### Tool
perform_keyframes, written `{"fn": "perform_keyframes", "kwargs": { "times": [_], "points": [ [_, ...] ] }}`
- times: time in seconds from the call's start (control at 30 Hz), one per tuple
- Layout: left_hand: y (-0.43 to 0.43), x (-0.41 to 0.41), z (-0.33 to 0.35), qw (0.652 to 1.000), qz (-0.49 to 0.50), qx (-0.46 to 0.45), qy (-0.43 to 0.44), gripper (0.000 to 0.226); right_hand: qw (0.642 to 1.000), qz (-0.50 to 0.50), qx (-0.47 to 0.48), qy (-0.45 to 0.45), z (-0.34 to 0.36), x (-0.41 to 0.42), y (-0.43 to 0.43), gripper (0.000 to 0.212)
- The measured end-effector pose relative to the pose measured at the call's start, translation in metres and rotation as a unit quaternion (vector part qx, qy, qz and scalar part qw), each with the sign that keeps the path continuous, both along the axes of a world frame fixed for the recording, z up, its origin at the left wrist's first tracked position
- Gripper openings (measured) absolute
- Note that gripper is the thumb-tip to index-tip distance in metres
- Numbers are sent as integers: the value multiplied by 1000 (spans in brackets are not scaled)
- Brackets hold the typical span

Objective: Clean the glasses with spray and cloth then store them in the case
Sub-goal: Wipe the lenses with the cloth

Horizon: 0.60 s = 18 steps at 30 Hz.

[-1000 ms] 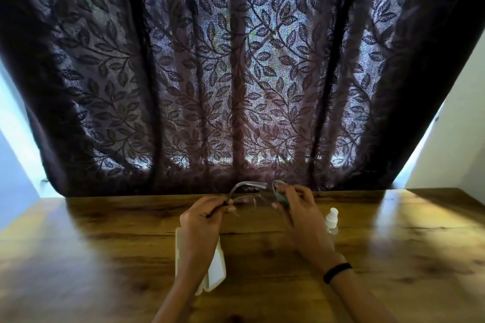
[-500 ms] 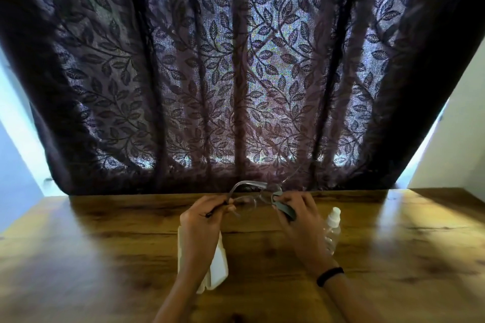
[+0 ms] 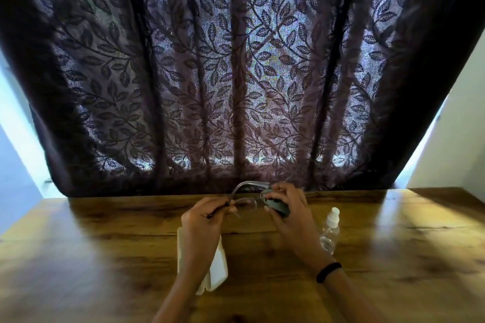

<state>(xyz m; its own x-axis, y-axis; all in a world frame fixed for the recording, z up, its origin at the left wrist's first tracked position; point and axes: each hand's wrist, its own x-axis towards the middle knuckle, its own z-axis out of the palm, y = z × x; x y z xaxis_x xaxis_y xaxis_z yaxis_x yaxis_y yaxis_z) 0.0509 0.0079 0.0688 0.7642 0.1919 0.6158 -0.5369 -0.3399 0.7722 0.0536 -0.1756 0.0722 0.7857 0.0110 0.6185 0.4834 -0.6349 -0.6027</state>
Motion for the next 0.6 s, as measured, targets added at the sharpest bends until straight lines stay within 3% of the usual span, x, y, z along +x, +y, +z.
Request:
{"fn": "perform_keyframes", "kwargs": {
  "times": [0.4, 0.6],
  "points": [
    [-1, -2, 0, 1000, -8, -9, 9, 61, 992, -113, -57, -24, -12, -1, -13, 45],
    [-1, -1, 1, 1000, -17, -9, 2, 61, 995, -60, -82, -1, -11, -1, -17, 54]
  ]
}}
